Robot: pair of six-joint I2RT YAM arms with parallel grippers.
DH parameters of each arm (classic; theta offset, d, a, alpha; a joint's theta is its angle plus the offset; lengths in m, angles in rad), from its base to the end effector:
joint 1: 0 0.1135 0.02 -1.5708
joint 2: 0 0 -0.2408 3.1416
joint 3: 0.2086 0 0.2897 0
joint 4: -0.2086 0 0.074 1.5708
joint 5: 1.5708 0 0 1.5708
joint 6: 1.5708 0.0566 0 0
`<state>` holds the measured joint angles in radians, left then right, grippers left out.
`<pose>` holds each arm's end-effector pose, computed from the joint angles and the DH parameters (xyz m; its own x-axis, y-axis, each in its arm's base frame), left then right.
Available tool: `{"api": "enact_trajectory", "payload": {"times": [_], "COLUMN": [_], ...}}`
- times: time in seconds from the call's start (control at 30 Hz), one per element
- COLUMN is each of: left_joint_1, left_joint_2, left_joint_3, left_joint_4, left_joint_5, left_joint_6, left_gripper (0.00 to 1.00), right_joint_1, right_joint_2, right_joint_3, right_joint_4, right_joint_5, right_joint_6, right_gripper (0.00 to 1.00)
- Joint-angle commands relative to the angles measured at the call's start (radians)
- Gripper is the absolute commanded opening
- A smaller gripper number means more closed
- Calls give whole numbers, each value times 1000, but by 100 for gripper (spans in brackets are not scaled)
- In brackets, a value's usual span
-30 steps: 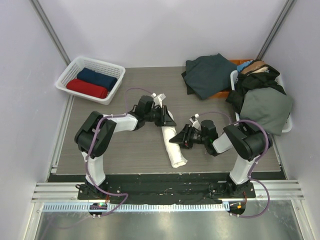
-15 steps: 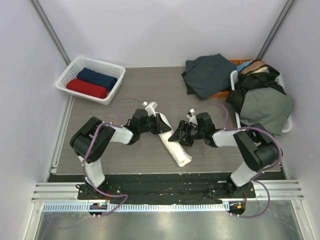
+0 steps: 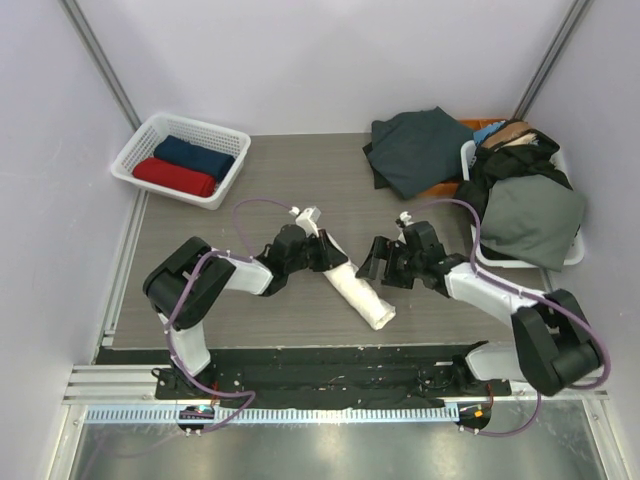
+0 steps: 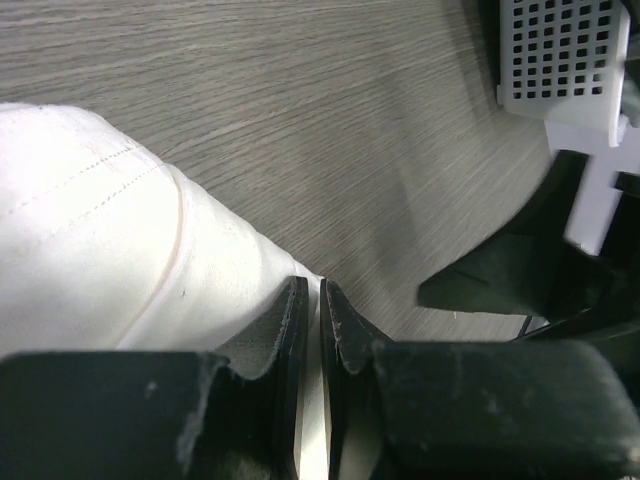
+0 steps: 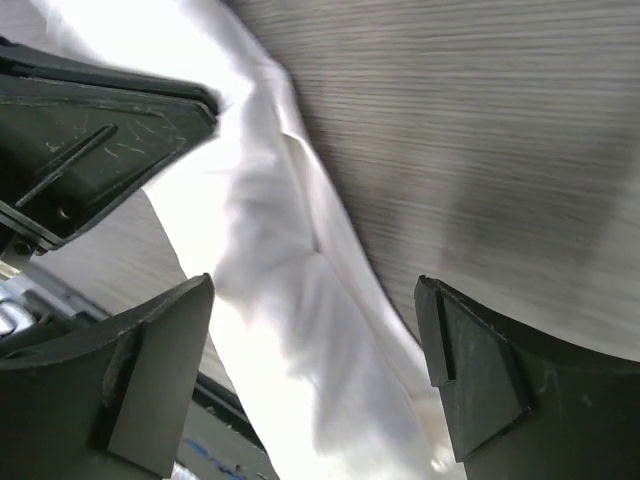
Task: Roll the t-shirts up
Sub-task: Roll the T-shirt to the center of the board.
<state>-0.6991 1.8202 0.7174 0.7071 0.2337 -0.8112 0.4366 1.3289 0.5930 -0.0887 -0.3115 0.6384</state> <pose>0.2824 -0.2545 0.0712 -0.7757 -0.2694 -0.5707 0.3298 0.5979 -0.7306 0.2640 0.1424 0.1076 -0.8866 0.2123 -0.4110 -0.0781 0.8071 0.5853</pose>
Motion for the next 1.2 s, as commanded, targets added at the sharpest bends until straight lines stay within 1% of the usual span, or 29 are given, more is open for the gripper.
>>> {"api": "enact_trajectory", "payload": {"times": [0.0,0.03,0.13,0.23,0.27,0.3,0.37,0.43,0.6,0.73,0.83,1.0,1.1,1.17], "left_joint_1": [-23,-33,-53,-77,-83,-85,-88,-88,-89,-89,-89,-89,-89,-89], "left_joint_2": [22,18,7,7,4,2,-5,-7,-9,-6,-9,-6,-1,-1], "left_joint_3": [11,11,2,-4,-7,-12,-18,-21,-24,-21,-22,-21,-19,-18], "left_joint_4": [-149,-153,-155,-156,-155,-150,-149,-149,-150,-156,-166,-170,-172,-178], "left_joint_5": [-92,-105,-155,-186,-192,-197,-208,-214,-220,-224,-224,-226,-224,-224], "left_joint_6": [23,21,10,1,0,0,-2,-3,-9,-14,-17,-22,-25,-25], "left_gripper": [14,14,14,14,14,14,14,14,14,14,14,14,14,14], "right_joint_1": [-10,-16,-30,-33,-32,-32,-32,-33,-32,-33,-30,-29,-19,-1], "right_joint_2": [-149,-205,-310,-399,-457,-479,-543,-588,-715,-792,-827,-843,-818,-791], "right_joint_3": [24,22,11,-24,-38,-47,-77,-128,-240,-358,-416,-467,-518,-525], "right_joint_4": [-186,-245,-353,-397,-405,-414,-437,-439,-419,-355,-307,-247,-145,-114], "right_joint_5": [185,234,288,282,269,259,243,192,131,72,51,51,38,43], "right_joint_6": [-28,-17,62,151,179,237,289,363,449,492,526,511,540,549], "right_gripper": [90,90,90,92,92,95,96,96,95,95,94,92,90,89]}}
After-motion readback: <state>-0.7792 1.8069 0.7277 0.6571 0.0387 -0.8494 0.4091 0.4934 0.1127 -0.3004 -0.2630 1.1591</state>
